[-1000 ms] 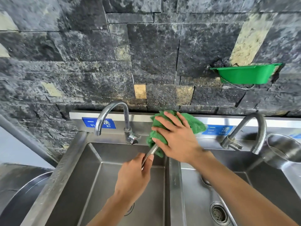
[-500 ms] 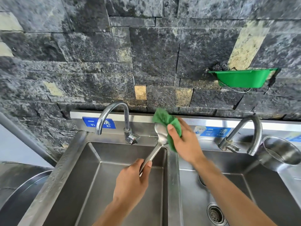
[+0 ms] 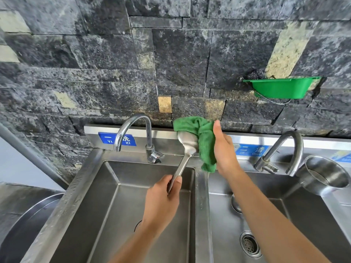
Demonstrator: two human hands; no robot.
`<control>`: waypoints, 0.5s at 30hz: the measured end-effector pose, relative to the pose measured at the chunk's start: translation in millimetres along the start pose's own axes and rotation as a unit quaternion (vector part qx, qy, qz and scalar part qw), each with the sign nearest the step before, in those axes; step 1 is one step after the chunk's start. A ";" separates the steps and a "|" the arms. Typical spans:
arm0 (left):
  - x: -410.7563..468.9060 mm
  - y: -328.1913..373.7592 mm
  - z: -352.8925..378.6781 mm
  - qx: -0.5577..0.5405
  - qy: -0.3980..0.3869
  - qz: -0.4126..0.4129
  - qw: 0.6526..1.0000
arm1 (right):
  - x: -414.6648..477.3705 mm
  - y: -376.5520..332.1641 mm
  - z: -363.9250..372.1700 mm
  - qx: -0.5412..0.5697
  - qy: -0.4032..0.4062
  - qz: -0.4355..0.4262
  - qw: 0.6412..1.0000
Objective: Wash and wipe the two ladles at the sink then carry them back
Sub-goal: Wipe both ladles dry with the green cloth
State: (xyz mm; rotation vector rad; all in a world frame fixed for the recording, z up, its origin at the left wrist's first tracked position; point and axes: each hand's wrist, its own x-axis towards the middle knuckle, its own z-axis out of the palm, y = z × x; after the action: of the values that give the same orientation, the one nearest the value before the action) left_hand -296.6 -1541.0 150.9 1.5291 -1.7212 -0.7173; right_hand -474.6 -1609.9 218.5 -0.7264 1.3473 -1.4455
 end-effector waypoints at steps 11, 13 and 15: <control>8.5 25.8 23.6 -0.095 0.000 -0.034 0.995 | -24.9 54.7 34.0 0.162 0.039 0.015 0.986; 9.1 24.1 22.7 -0.100 0.001 -0.038 0.994 | -24.7 59.1 31.3 0.090 0.006 0.048 0.995; 8.0 21.9 21.8 -0.106 0.000 -0.042 0.993 | -24.9 60.7 25.7 -0.073 -0.022 0.047 0.996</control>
State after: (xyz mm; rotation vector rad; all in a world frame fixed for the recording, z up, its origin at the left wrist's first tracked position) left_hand -327.5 -1546.9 156.6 1.4602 -1.5340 -0.9123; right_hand -427.4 -1589.7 170.2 -0.7743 1.4440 -1.2609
